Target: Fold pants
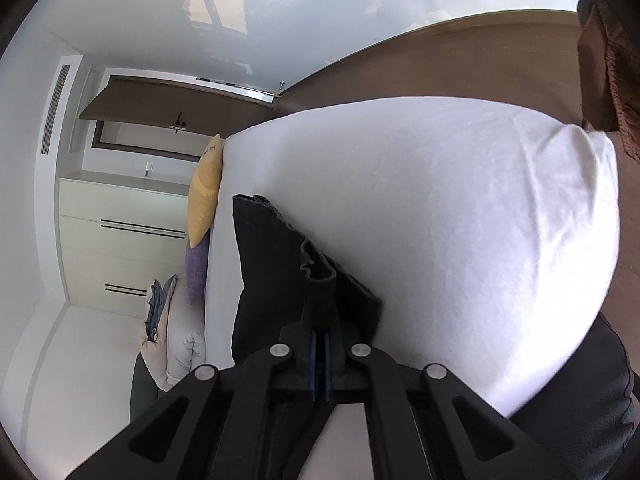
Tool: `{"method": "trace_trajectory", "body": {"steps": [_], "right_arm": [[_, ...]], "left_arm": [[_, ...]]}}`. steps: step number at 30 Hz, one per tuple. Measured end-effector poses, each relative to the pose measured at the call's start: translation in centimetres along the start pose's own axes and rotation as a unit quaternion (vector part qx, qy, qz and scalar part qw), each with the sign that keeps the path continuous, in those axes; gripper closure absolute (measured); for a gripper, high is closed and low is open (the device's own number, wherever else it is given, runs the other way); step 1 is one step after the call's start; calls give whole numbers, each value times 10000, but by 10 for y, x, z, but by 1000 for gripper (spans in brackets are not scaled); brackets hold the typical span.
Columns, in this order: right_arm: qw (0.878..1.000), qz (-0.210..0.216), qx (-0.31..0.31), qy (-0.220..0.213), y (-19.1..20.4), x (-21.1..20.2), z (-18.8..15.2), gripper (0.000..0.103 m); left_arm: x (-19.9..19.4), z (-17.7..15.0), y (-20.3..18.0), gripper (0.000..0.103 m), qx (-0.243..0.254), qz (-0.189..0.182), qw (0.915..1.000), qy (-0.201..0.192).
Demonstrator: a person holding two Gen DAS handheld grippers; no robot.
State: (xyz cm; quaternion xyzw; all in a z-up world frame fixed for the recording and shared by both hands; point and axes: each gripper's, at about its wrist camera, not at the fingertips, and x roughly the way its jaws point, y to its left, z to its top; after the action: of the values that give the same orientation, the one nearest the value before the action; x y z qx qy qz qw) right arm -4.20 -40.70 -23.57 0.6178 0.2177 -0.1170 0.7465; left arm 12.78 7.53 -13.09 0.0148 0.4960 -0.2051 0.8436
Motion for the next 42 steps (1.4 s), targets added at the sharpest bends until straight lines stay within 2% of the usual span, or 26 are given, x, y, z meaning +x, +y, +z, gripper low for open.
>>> {"method": "trace_trajectory", "body": {"steps": [8, 10, 12, 15, 18, 20, 23, 26, 29, 33, 38, 42], "right_arm": [[9998, 91, 150, 57, -6, -6, 4, 100], [9998, 75, 161, -11, -6, -11, 6, 97], [9994, -4, 186, -285, -6, -24, 9, 95], [9943, -577, 246, -867, -8, -54, 17, 69], [9938, -635, 48, -910, 2, -71, 16, 66], [9961, -531, -334, -624, 23, -71, 9, 62], [9958, -43, -862, 307, 61, -49, -23, 58], [9814, 416, -1134, 1492, 91, -7, -73, 58], [9640, 526, -1116, 2356, 102, 34, -119, 58], [9477, 247, -1204, 2946, 102, 66, -159, 58], [9359, -28, -1341, 3258, 104, 79, -181, 58], [9308, -88, -1371, 3389, 103, 94, -193, 58]], "left_arm": [[-2, -2, 6, 92, -34, -84, 9999, -62], [-4, -4, 9, 92, -55, -113, 9999, -81], [-4, -5, 10, 92, -81, -134, 9998, -105], [-6, -5, 12, 92, -88, -144, 9998, -132], [-7, -8, 10, 92, -100, -150, 9997, -149], [-8, -8, 9, 92, -84, -145, 9997, -153], [-9, -9, 8, 92, -74, -146, 9997, -157], [-9, -9, 8, 92, -92, -159, 9997, -164], [-9, -9, 8, 92, -92, -184, 9997, -162], [-9, -10, 13, 91, -118, -268, 9994, -170], [-9, -9, 16, 91, -93, -318, 9993, -160], [-9, -9, 18, 92, -110, -352, 9992, -175]]}}
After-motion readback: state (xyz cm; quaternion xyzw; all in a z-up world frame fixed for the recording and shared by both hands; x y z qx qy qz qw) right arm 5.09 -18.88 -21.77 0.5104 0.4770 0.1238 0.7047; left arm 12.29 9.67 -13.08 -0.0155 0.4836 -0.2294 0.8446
